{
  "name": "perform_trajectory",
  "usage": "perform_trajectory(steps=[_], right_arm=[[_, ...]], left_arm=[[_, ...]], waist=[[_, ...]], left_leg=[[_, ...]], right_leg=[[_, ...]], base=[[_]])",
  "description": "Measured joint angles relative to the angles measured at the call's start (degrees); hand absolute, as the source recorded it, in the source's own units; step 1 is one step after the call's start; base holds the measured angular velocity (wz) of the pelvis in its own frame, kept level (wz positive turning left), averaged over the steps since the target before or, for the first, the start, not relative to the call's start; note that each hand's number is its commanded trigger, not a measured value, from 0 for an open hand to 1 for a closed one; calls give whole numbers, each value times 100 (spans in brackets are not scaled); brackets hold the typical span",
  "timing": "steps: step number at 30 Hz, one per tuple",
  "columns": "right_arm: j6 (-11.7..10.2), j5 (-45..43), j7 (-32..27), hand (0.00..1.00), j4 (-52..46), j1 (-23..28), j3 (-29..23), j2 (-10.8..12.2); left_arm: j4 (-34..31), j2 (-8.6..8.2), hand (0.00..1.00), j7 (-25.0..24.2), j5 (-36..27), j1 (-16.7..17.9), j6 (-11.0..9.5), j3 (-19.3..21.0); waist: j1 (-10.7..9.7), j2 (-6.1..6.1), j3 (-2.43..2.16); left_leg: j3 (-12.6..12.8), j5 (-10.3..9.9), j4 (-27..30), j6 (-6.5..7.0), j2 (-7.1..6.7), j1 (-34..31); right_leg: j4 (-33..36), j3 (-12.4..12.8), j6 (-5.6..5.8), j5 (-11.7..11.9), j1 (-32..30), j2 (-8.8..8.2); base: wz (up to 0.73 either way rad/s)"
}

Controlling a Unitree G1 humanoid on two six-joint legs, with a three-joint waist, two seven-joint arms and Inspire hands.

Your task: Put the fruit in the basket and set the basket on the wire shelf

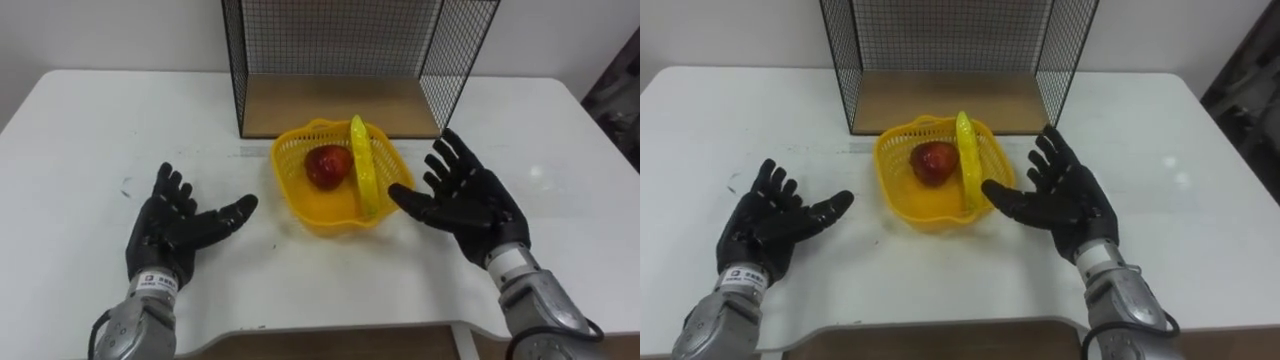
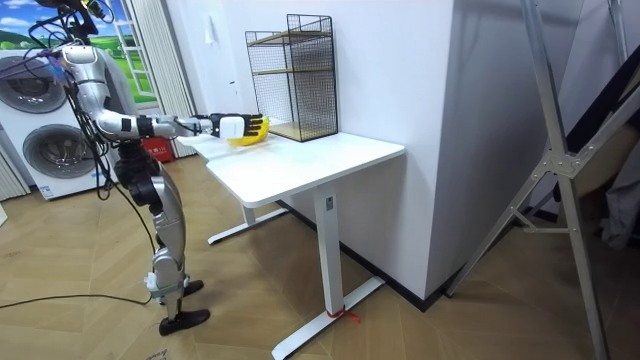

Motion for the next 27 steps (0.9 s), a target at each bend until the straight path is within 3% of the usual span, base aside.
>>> perform_trajectory(steps=[9, 27], right_arm=[[19, 0, 254, 0, 181, -457, 154, 0], [15, -3, 287, 0, 479, -481, 604, 7]], left_arm=[[-44, -53, 0, -244, -11, -45, 64, -455], [-145, -115, 0, -574, -25, -239, 91, -1159]], waist=[[-146, 5, -1], [-177, 9, 1]], left_leg=[[-7, 0, 21, 0, 1, -27], [53, 0, -25, 1, 6, -36]], right_leg=[[0, 19, 2, 7, -20, -1], [-15, 104, 3, 7, -97, 10]], base=[[0], [-1]])
